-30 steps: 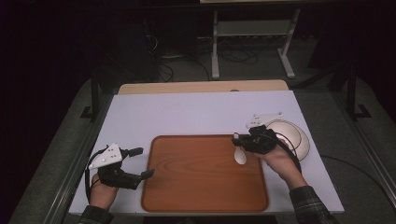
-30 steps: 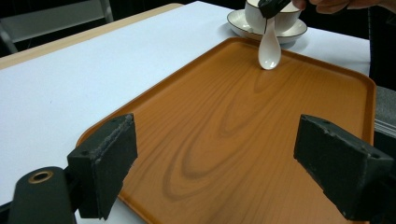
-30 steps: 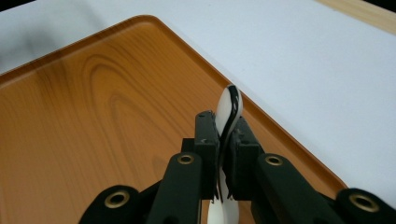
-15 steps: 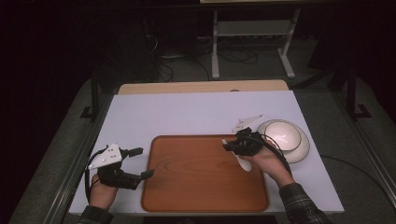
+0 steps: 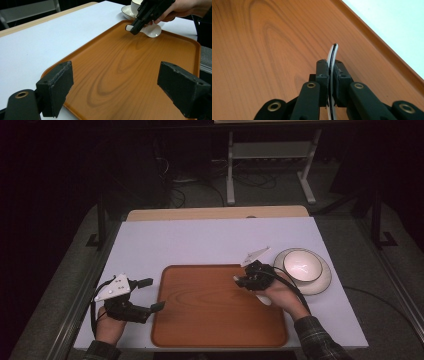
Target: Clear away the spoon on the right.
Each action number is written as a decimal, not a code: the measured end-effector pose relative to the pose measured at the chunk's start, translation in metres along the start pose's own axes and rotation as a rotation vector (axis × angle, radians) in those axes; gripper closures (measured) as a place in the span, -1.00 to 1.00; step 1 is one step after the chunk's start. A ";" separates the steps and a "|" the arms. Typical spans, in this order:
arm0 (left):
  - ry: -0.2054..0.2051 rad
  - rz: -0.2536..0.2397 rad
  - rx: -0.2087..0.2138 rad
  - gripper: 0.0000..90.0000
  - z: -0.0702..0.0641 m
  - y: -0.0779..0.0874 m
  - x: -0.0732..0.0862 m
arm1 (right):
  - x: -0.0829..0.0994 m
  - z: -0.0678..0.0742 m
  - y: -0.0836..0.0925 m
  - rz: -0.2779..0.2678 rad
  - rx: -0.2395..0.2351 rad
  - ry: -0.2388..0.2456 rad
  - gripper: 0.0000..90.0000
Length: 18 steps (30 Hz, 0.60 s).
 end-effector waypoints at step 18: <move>0.000 0.000 0.000 -0.72 0.000 0.000 0.000 | 0.002 0.000 -0.009 0.056 0.010 0.018 0.80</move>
Point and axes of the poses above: each handheld gripper's, and its own axes: y roughly backward along the jaws, x roughly out of its underside, z roughly to its left, the point moved 3 cm from there along -y, roughly forward along the jaws, and after that the axes turned 13 degrees about z, right-handed, at the moved point
